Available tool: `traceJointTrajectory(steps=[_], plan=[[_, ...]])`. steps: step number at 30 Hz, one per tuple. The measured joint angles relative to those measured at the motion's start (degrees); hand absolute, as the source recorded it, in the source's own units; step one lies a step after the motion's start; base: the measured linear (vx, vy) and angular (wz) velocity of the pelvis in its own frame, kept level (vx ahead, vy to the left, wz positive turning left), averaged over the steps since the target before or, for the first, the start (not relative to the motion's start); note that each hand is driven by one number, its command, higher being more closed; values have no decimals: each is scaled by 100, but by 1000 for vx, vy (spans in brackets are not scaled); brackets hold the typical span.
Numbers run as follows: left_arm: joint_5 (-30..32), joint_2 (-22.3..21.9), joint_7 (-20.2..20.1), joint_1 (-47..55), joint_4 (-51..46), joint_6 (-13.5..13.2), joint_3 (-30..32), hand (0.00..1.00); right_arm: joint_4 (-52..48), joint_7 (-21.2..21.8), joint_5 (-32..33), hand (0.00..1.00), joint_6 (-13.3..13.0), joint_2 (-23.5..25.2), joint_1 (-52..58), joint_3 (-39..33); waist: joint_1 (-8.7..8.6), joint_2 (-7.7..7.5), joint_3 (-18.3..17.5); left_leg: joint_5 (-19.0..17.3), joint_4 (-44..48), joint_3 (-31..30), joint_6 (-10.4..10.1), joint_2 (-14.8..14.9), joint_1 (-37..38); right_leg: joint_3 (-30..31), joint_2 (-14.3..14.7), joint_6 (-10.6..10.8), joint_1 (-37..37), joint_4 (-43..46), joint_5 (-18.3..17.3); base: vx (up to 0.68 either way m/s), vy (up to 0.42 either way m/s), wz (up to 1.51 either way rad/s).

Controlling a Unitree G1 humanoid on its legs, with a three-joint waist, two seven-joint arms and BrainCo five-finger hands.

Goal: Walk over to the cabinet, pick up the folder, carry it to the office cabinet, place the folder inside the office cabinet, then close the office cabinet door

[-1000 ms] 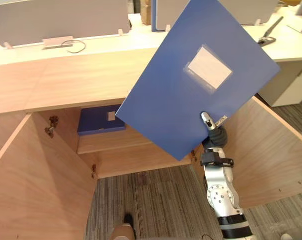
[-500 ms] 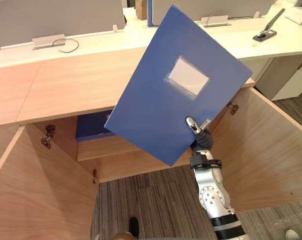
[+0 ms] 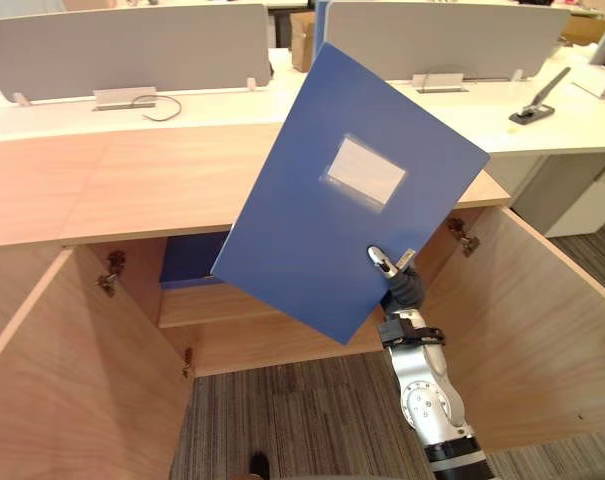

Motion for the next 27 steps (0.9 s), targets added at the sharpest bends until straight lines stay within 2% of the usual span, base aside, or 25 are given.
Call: traceJointTrajectory(steps=[2, 6, 10, 12, 14, 20, 24, 27], plan=[[29, -8, 0, 16, 0, 1, 32, 0, 0, -3, -2, 100, -2, -88, 27, -14, -29, 17, -15, -18, -2, 63, -41, 107, -58, 14, 141, -43, 3, -165, 34, 33, -112, -17], [35, -7, -1, 5, -19, 0, 0, 0, 1, -2, -15, 100, 7, -270, 212, -15, -27, 83, -55, -53, -2, 110, -86, 170, -58, 15, 239, -75, 98, -327, 74, 82, -52, -4], [36, 18, -101, -49, -310, -22, -241, 0, 131, 195, -258, 100, 217, -552, 357, 20, -30, 102, -72, -60, -1, 194, -97, 146, -44, 15, 239, -31, 215, -481, 103, 82, 2, 1], [74, 37, -167, -61, -395, -48, -347, 0, 165, 341, -665, 100, 360, -815, 405, 113, -29, 102, -73, -99, -1, 255, -153, 141, -45, 27, 233, -24, 218, -512, 107, 34, 25, -4], [224, 74, -251, -60, -402, -68, -394, 0, 163, 557, -1781, 100, 478, -1144, 432, 321, -44, 98, -76, -122, -1, 310, -186, 132, -29, 56, 221, 4, 215, -525, 126, 10, 31, -9], [516, 123, -384, -41, -397, -108, -462, 0, 146, 1017, -3679, 100, 501, -1426, 398, 967, -27, 96, -77, -161, -2, 442, -236, 126, 45, 214, 212, 34, 202, -528, 180, -37, 31, -13], [578, 145, -415, -19, -360, -137, -491, 0, 566, 1159, -4219, 100, 454, -1601, 114, 1487, -1, 95, -70, -149, -4, 464, -209, 116, 5, 251, 219, 2, 157, -614, 283, -81, 30, -5], [587, 156, -419, -28, -345, -150, -499, 0, 968, 1157, -4396, 100, 445, -1704, -186, 1606, 15, 102, -14, -99, -3, 447, -136, 110, -244, 227, 224, -14, -52, -645, 371, -103, 31, 0]])
